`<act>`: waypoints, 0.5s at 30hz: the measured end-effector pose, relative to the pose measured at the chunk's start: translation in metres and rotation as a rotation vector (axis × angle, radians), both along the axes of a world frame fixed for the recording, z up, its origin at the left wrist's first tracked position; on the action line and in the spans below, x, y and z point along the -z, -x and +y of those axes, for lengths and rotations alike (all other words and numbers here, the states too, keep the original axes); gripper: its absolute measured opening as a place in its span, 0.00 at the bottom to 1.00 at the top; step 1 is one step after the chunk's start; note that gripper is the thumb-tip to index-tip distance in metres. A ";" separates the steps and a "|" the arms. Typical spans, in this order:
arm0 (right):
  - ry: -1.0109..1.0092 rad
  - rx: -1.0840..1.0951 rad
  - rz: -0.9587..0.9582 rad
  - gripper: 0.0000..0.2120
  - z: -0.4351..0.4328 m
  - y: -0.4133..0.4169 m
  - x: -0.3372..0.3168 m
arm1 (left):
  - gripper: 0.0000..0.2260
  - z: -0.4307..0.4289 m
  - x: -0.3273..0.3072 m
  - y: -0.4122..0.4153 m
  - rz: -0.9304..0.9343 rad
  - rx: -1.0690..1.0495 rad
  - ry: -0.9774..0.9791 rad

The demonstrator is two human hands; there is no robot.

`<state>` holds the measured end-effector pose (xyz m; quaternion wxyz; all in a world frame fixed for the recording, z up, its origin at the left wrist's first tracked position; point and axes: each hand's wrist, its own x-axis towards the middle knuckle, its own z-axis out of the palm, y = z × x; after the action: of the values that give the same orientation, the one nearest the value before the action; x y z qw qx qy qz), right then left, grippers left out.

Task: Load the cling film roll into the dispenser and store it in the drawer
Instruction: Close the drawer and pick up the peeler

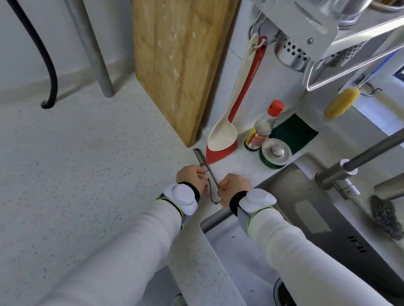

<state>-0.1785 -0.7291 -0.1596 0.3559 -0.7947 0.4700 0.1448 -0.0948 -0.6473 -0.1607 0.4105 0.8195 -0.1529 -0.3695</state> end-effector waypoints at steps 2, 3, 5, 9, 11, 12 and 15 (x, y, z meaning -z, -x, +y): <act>0.006 -0.018 0.020 0.05 -0.006 0.000 0.004 | 0.15 -0.005 0.001 0.001 -0.039 0.045 -0.014; 0.009 -0.031 0.029 0.07 -0.009 0.000 0.005 | 0.15 -0.008 0.001 0.001 -0.062 0.071 -0.025; 0.026 -0.043 0.043 0.06 -0.012 0.000 0.006 | 0.15 -0.012 0.001 0.002 -0.113 0.106 -0.052; 0.047 -0.023 0.035 0.07 -0.019 -0.001 0.010 | 0.14 -0.018 0.002 0.005 -0.157 0.103 -0.073; 0.060 -0.033 0.036 0.06 -0.022 -0.003 0.011 | 0.11 -0.019 0.003 0.005 -0.165 0.111 -0.085; 0.071 -0.035 0.041 0.06 -0.023 -0.004 0.010 | 0.10 -0.019 0.003 0.005 -0.174 0.120 -0.095; 0.104 -0.043 0.051 0.08 -0.024 -0.005 0.011 | 0.09 -0.019 0.002 0.005 -0.169 0.137 -0.101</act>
<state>-0.1740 -0.7532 -0.1705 0.2990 -0.8181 0.4684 0.1481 -0.0998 -0.6664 -0.1628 0.3280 0.8550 -0.2239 -0.3335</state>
